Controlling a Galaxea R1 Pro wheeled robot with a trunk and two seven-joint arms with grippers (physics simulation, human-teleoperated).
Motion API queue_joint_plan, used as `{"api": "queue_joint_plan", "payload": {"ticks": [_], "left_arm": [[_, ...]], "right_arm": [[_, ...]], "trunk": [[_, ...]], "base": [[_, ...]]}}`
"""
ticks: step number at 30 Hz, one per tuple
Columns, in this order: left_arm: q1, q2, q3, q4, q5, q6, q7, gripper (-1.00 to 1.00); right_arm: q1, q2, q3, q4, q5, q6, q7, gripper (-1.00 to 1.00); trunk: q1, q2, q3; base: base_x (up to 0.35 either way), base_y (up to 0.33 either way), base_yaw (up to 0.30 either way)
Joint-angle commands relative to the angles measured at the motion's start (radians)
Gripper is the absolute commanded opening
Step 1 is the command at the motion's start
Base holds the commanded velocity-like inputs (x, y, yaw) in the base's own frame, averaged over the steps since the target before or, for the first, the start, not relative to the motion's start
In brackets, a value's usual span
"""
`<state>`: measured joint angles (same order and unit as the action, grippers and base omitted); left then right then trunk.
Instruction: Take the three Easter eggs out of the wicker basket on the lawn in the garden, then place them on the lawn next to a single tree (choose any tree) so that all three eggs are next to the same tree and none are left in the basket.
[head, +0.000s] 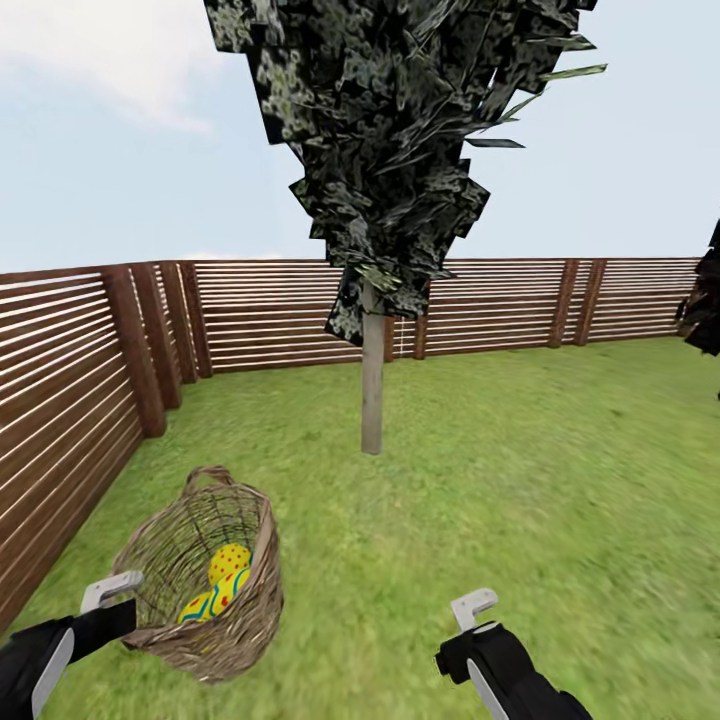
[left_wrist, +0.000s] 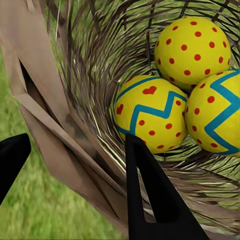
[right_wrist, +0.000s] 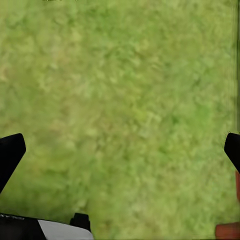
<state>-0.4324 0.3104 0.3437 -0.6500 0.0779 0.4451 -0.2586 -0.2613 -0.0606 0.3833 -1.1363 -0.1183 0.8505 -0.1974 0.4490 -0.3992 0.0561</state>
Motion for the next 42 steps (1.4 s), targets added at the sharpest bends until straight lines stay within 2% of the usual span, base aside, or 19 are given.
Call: {"api": "queue_joint_plan", "payload": {"ticks": [1, 39, 42], "left_arm": [[0.000, 0.000, 0.003, -0.002, 0.014, 0.009, -0.002, -1.00], [0.000, -0.003, 0.003, -0.002, 0.013, 0.007, -0.005, -1.00], [0.000, -0.002, 0.003, -0.002, 0.014, 0.007, -0.005, -1.00]], "right_arm": [[-0.001, -0.002, 0.002, 0.000, -0.013, 0.003, -0.010, 1.00], [-0.001, -0.002, -0.004, 0.000, -0.014, 0.003, -0.010, 1.00], [-0.001, -0.004, -0.004, 0.001, -0.014, -0.003, -0.011, 1.00]], "trunk": [[0.001, -0.001, 0.000], [0.001, -0.001, 0.000], [0.001, -0.001, 0.000]], "base": [[0.334, 0.000, -0.300], [0.334, 0.005, -0.300], [0.335, 0.085, -0.106]]}}
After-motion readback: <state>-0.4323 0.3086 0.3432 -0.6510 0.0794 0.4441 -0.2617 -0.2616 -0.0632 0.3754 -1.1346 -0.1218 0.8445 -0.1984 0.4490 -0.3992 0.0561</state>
